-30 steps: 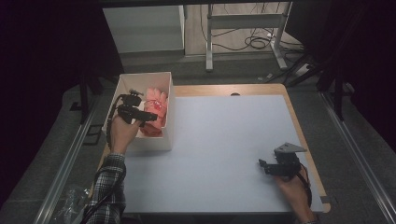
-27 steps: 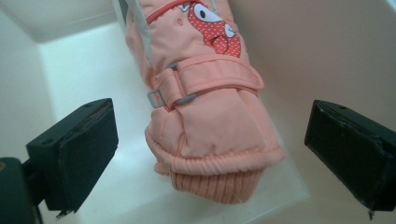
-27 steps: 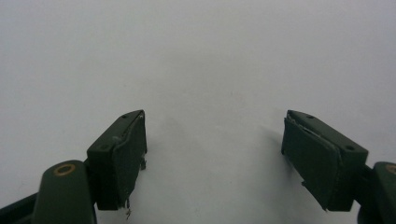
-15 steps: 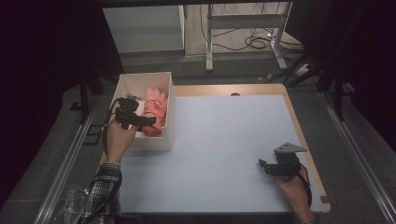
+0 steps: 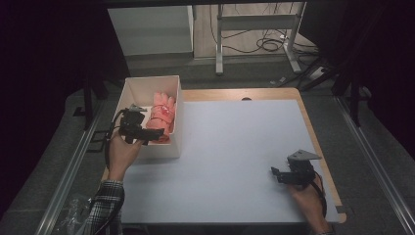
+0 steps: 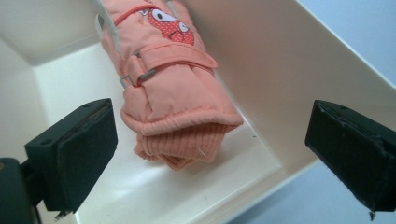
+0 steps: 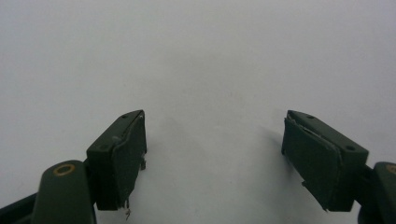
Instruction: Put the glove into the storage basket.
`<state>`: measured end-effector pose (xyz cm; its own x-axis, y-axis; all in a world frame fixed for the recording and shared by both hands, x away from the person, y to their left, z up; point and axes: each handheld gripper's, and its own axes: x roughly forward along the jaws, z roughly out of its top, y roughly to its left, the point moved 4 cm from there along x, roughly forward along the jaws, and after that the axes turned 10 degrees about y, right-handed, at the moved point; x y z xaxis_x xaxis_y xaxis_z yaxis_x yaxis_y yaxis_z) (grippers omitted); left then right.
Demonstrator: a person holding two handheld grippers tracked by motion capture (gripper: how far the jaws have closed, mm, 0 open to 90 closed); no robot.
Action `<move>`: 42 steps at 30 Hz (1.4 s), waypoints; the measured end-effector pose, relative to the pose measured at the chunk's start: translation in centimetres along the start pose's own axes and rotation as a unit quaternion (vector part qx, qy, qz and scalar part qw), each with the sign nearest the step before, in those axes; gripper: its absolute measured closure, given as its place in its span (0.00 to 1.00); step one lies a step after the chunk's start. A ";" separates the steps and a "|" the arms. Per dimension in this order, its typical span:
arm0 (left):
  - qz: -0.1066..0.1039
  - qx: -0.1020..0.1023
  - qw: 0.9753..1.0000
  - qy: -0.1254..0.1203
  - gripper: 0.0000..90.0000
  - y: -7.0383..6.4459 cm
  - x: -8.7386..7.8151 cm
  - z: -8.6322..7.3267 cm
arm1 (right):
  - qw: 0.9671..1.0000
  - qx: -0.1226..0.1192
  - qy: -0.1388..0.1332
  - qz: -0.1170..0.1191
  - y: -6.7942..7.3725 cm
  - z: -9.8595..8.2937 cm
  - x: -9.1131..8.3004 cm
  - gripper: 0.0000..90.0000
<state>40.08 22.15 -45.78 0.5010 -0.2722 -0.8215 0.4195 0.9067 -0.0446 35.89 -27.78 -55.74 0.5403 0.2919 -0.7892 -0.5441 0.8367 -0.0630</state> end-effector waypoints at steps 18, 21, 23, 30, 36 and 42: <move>0.001 0.057 0.998 -0.025 0.03 -3.1 -1.0 -2.3 | 1.000 0.001 0.000 -0.001 0.0 0.0 0.0 0.25; -0.005 0.059 0.998 -0.025 0.03 -3.6 -0.9 -2.8 | 1.000 -0.001 0.001 -0.001 0.0 0.0 0.0 0.25; -0.008 0.062 0.998 -0.025 0.03 -3.9 -0.9 -3.1 | 1.000 -0.001 0.001 -0.001 0.0 0.0 0.0 0.25; -0.031 0.064 0.997 -0.030 0.02 -4.9 -1.0 -4.3 | 1.000 -0.001 0.001 -0.001 0.0 0.0 0.0 0.25; -0.046 0.080 0.995 -0.029 0.02 -6.5 -1.0 -5.0 | 1.000 -0.001 0.001 -0.001 0.0 0.0 0.0 0.25; -0.078 0.103 0.991 -0.034 0.02 -9.0 -0.7 -5.3 | 1.000 -0.001 0.001 -0.001 0.0 0.0 0.0 0.25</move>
<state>31.98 15.85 -47.83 0.4642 -0.4316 -0.7734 0.6378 0.7688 -0.0463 35.88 -27.78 -55.71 0.5402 0.2892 -0.7903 -0.5443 0.8363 -0.0661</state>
